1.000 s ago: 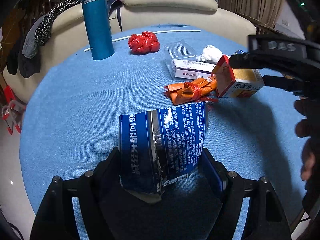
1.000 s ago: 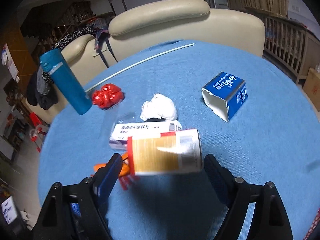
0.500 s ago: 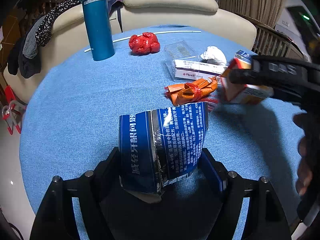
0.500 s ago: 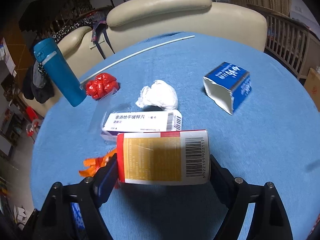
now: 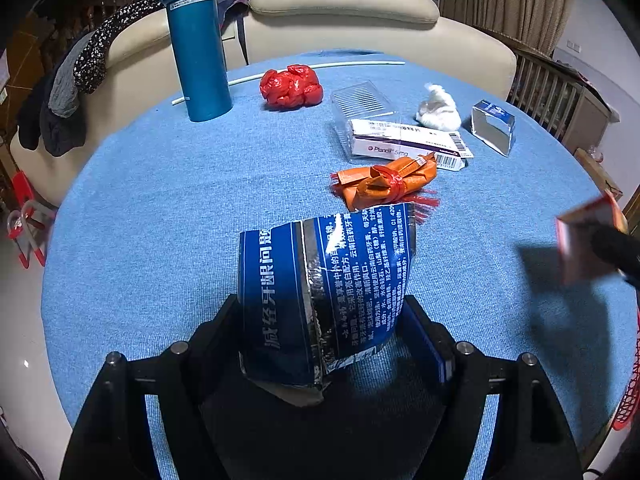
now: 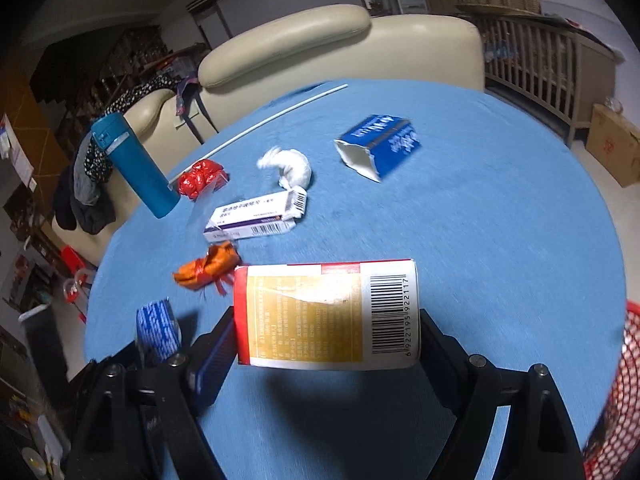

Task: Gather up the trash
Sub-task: 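Carry the white box with the right tool while the left carries the blue box to the basket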

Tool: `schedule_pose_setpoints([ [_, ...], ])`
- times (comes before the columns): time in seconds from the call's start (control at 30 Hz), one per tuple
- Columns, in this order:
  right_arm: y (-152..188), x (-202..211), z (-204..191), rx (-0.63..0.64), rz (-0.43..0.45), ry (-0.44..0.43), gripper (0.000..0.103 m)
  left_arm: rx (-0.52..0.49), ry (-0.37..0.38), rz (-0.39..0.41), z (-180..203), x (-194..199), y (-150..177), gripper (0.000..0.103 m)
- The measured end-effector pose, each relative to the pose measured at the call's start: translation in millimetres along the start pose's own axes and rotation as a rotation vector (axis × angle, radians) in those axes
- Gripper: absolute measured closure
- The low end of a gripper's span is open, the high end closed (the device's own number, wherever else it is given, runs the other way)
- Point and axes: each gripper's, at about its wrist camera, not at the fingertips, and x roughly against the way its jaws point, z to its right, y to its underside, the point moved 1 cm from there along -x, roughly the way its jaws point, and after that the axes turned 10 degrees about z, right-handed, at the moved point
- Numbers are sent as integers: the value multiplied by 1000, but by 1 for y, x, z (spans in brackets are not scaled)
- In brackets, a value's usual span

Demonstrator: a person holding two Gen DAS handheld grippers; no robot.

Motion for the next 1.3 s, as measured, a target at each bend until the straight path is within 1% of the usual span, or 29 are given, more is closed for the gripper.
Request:
schedule_pose_setpoints([
  [0.2, 10, 18, 9, -4, 5, 6, 18, 10, -11, -11, 0, -1, -1, 26],
  [0.43, 14, 29, 16, -24, 14, 4, 18, 17, 12, -33, 0, 0, -1, 26],
  [0.73, 19, 41, 30, -50, 25, 15, 18, -6, 38, -9, 9, 13, -3, 26],
  [0.97, 23, 48, 36, -65, 31, 20, 18, -39, 63, 3, 23, 21, 1, 26],
  [1.17, 21, 57, 38, -73, 62, 29, 18, -65, 83, 39, 34, 35, -2, 26],
  [1.3, 23, 59, 43, -83, 61, 36, 18, -86, 108, 53, 43, 45, -1, 26],
])
